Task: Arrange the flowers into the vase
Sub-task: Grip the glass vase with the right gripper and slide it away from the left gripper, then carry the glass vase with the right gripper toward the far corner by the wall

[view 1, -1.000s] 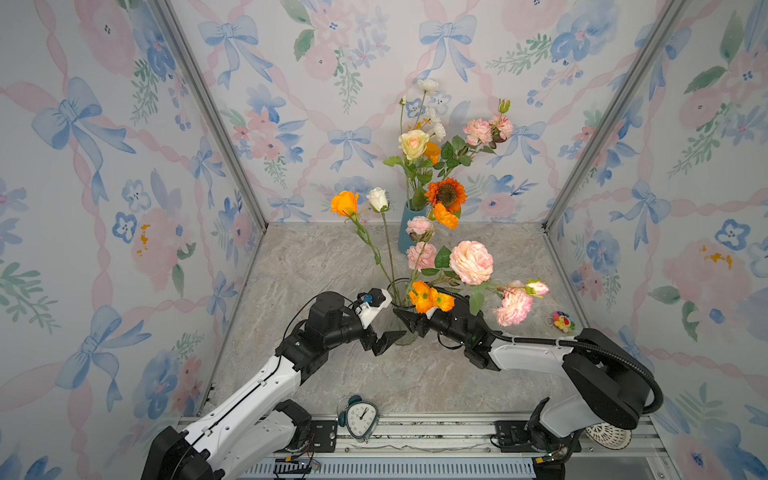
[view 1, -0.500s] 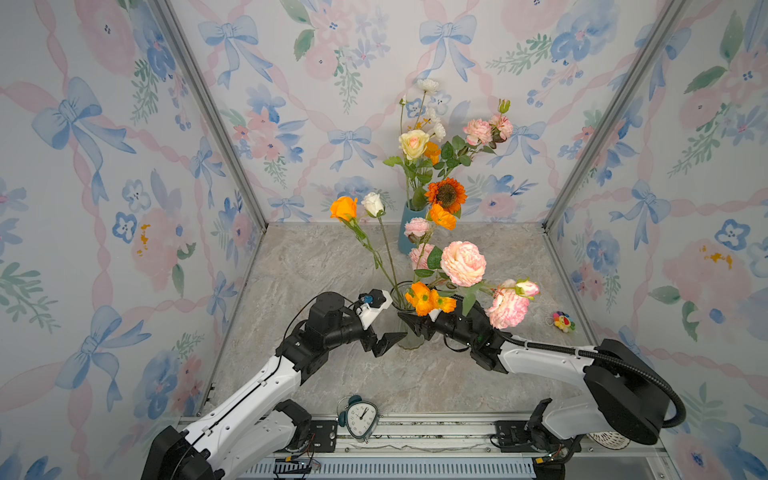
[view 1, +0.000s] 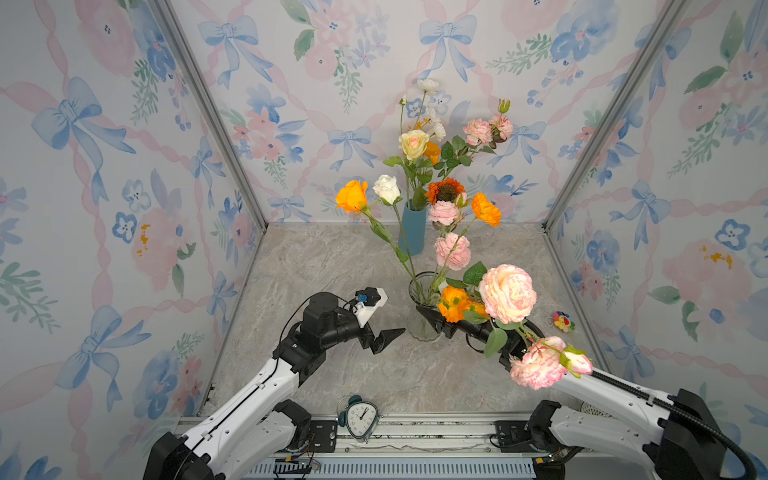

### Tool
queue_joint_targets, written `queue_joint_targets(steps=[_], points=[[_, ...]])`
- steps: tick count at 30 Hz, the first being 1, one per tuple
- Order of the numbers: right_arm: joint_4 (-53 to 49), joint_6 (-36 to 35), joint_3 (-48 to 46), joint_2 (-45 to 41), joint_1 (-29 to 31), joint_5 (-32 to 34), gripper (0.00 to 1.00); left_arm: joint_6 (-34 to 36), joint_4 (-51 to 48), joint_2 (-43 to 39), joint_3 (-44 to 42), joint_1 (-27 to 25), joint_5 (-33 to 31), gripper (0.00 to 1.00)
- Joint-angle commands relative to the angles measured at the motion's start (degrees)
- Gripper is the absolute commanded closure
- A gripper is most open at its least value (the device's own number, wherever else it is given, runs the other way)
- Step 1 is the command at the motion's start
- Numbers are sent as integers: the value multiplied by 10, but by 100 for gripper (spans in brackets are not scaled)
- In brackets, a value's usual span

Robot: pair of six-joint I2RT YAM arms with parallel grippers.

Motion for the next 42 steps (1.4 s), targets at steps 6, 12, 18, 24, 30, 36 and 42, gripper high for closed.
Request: queue_joint_targets(steps=[6, 12, 18, 24, 30, 36, 42], points=[[-25, 15, 63, -101, -98, 38, 72, -38, 53, 46, 54, -5, 58, 2], [-80, 1, 78, -162, -161, 42, 74, -12, 61, 92, 121, -48, 47, 2], [-117, -14, 77, -221, -213, 69, 75, 7, 64, 158, 150, -58, 61, 2], [-140, 2, 92, -215, -266, 116, 77, 11, 74, 227, 211, -83, 81, 2], [-118, 20, 101, -164, -321, 105, 82, 28, 72, 281, 266, -99, 92, 2], [7, 21, 57, -131, -376, 87, 81, 68, 50, 333, 291, -99, 97, 2], [58, 48, 75, -55, -442, 61, 81, 105, 43, 342, 277, -99, 82, 2]])
